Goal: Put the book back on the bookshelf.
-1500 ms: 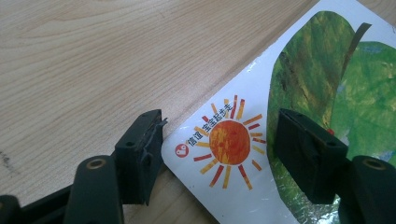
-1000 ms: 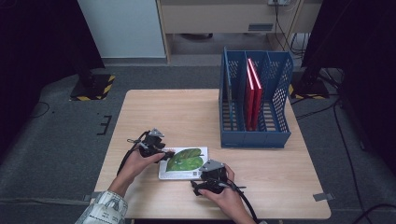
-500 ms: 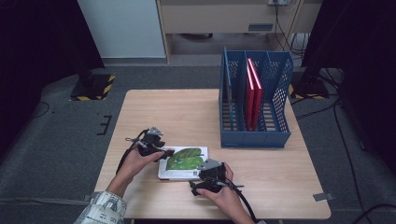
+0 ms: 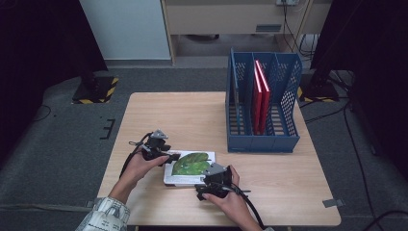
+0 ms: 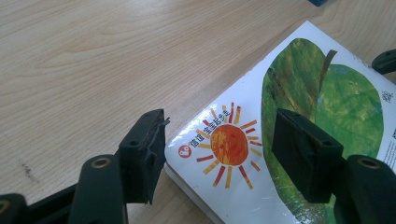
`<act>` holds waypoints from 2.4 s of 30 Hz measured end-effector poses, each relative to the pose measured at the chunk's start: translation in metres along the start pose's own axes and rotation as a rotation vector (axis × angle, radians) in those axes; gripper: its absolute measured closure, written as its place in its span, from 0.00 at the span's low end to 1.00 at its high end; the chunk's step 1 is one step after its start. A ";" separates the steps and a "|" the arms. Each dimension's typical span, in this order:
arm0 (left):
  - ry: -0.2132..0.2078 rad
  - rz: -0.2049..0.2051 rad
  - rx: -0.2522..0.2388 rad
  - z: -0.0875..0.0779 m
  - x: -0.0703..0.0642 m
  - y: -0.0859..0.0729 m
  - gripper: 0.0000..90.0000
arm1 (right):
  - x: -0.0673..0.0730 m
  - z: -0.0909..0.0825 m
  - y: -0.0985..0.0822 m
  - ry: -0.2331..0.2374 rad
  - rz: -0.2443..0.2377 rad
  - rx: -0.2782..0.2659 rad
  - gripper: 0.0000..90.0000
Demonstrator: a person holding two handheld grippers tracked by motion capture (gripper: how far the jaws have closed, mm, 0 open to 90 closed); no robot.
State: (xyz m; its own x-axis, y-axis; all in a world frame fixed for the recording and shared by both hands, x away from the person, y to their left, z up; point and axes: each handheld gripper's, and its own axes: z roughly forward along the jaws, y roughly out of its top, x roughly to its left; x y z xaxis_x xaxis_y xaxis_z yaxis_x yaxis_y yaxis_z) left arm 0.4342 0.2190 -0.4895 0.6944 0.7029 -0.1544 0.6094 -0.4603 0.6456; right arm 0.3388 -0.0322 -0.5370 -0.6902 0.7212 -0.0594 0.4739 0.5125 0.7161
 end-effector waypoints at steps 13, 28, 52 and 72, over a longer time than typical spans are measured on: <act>-0.014 -0.010 -0.023 -0.003 -0.002 0.004 0.39 | 0.011 -0.002 0.006 -0.039 -0.073 -0.023 0.03; -0.020 0.018 -0.015 -0.006 -0.010 0.011 0.38 | 0.028 0.006 0.012 -0.067 -0.135 -0.040 0.00; -0.096 0.046 -0.056 -0.029 -0.032 -0.051 0.18 | 0.025 0.007 0.011 -0.060 -0.083 -0.063 0.01; -0.202 0.065 0.021 -0.011 -0.035 -0.063 0.15 | 0.023 0.004 0.012 -0.043 -0.052 -0.074 0.02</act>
State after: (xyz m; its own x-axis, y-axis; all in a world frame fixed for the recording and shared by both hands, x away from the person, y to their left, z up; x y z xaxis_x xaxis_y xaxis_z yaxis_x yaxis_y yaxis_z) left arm 0.3674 0.2294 -0.5161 0.7940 0.5493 -0.2605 0.5668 -0.5138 0.6441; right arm 0.3314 -0.0073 -0.5326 -0.6877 0.7149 -0.1265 0.3952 0.5148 0.7608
